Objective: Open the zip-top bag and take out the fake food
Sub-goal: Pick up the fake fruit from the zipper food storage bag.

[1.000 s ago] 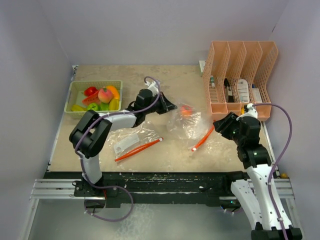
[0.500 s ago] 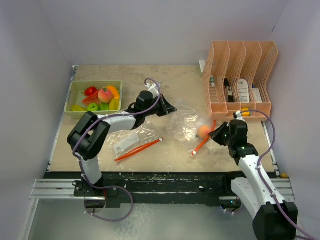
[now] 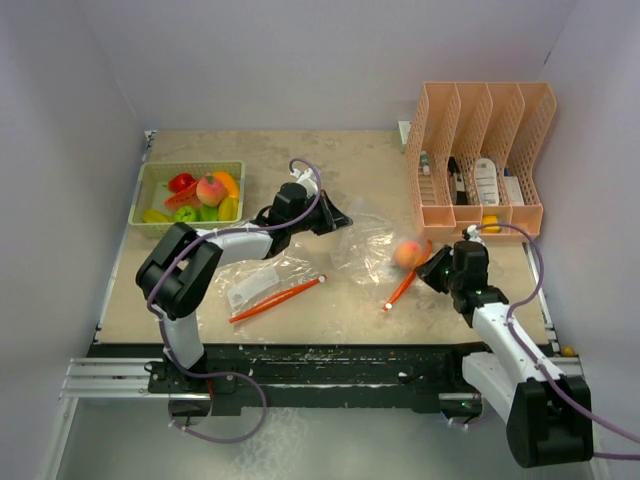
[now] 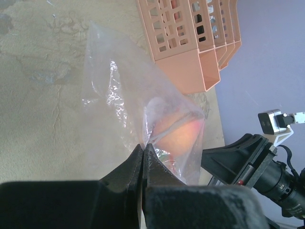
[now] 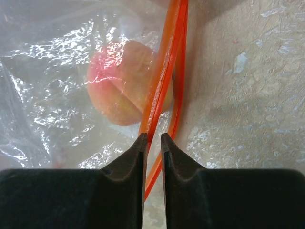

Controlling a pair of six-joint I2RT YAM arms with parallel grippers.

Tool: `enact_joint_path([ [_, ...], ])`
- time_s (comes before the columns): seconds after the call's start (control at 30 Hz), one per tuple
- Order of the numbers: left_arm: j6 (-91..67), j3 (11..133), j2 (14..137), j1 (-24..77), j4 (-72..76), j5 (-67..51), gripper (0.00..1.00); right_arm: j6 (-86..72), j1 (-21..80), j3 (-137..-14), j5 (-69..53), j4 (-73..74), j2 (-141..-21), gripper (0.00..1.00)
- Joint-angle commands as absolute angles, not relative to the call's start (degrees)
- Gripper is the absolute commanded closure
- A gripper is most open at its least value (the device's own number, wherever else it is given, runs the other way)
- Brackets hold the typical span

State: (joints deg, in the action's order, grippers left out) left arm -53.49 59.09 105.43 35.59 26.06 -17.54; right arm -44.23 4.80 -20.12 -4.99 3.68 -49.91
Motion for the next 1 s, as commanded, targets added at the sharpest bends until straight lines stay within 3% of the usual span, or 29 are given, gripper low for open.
enact_joint_path([
  [0.0,-53.93,59.67,105.72,35.46,27.37,-17.32,1.00,-43.64,4.48,-21.43,-3.43,0.46,-52.70,0.80],
  [0.13,-53.97,59.82,105.84,35.51,27.12,-17.20,1.00,-44.52,4.40,-20.09,-3.91,-1.11,-52.81,0.82],
  [0.2,-54.10,59.99,105.99,35.50,26.95,-17.17,1.00,-44.91,4.39,-19.50,-5.24,-1.11,-52.64,0.98],
  [0.23,-54.10,60.08,106.12,35.51,26.85,-17.14,1.00,-45.15,4.39,-19.18,-5.84,-0.87,-52.29,1.00],
  [0.43,-54.69,60.78,106.98,35.50,27.06,-17.45,1.00,-47.85,4.39,-15.08,-8.04,-3.93,-50.02,1.00],
  [0.63,-54.55,60.84,106.65,35.46,26.37,-17.45,1.00,-47.21,4.39,-17.45,-8.06,-1.39,-50.97,1.00],
  [0.97,-54.81,61.05,107.22,35.51,26.39,-18.32,1.00,-44.19,4.13,-18.19,-10.84,-9.55,-52.45,1.00],
])
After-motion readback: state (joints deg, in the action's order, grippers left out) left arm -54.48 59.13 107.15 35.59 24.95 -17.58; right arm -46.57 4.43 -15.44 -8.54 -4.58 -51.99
